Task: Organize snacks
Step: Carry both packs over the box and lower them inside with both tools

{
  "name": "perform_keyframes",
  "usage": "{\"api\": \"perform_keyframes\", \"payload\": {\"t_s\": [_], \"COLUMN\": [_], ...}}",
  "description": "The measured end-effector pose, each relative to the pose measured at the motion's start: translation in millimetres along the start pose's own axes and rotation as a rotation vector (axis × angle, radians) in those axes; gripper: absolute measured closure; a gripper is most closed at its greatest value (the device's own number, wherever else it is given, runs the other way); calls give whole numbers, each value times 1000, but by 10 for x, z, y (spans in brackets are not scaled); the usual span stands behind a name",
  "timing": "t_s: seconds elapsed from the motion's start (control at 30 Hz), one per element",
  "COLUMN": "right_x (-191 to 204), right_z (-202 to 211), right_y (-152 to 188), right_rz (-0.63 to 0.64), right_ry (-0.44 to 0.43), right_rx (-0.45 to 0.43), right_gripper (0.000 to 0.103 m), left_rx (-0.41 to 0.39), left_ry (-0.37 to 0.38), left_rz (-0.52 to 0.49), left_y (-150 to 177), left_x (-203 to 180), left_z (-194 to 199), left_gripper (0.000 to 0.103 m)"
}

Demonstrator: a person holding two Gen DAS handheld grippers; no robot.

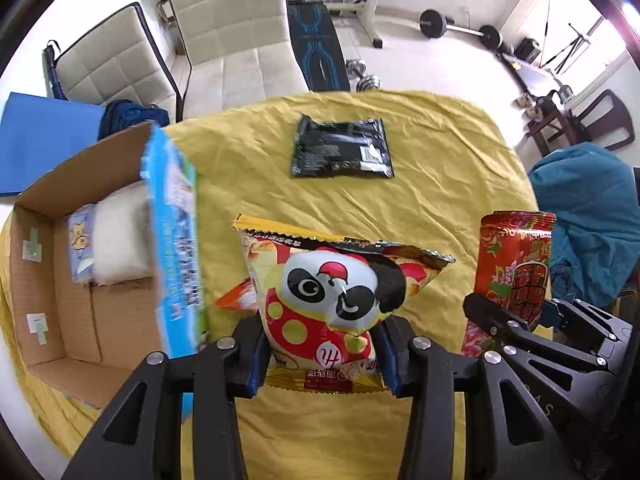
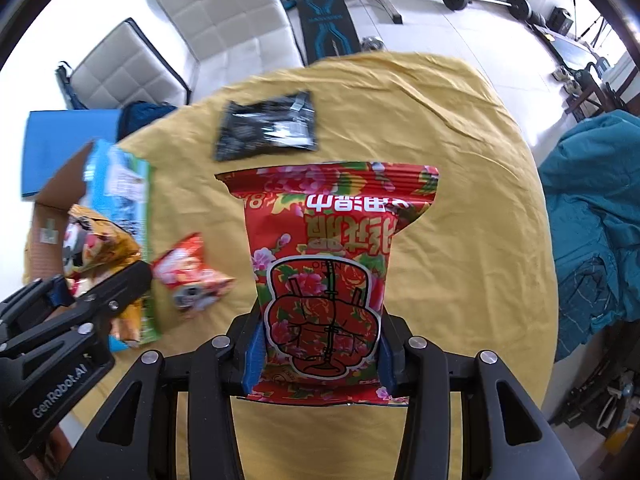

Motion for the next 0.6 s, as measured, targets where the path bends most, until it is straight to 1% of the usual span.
{"api": "perform_keyframes", "payload": {"t_s": [0.03,0.17,0.27,0.3,0.37,0.43,0.53,0.6], "right_x": [74,575,1014,1172,1426,1729,2156,2408], "right_z": [45,228,311,319,309,248,114,-16], "right_y": [1,27,79,97,134,172,231,264], "right_rz": [2,16,35,43,53,65,85,99], "right_ry": [-4,-37,-69,-80,-98,-121,-145,-150], "right_rx": [-6,-32,-38,-38,-32,-18,5,25], "right_gripper": [56,56,56,56,56,56,56,56], "left_rx": [-10,-42,-56,-63,-74,-74,-79,-80], "left_ry": [7,43,64,65,64,53,17,-2], "left_rz": [4,22,43,53,68,88,111,125], "left_y": [8,29,55,70,86,100,98,86], "left_x": [64,353,659,826,1055,1381,1870,2125], "left_z": [65,276,436,512,572,647,704,697], "left_gripper": [62,62,62,62,62,62,62,62]}}
Point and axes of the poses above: each gripper's, at about its wrist camera, not at the fingertips, and z roughly against the way its jaws point, x to its left, y to its underside, the point moved 1 cm from there along -z, roughly the way its jaws point, and after that the axes turned 9 degrees about -x, right-handed, at the moved point
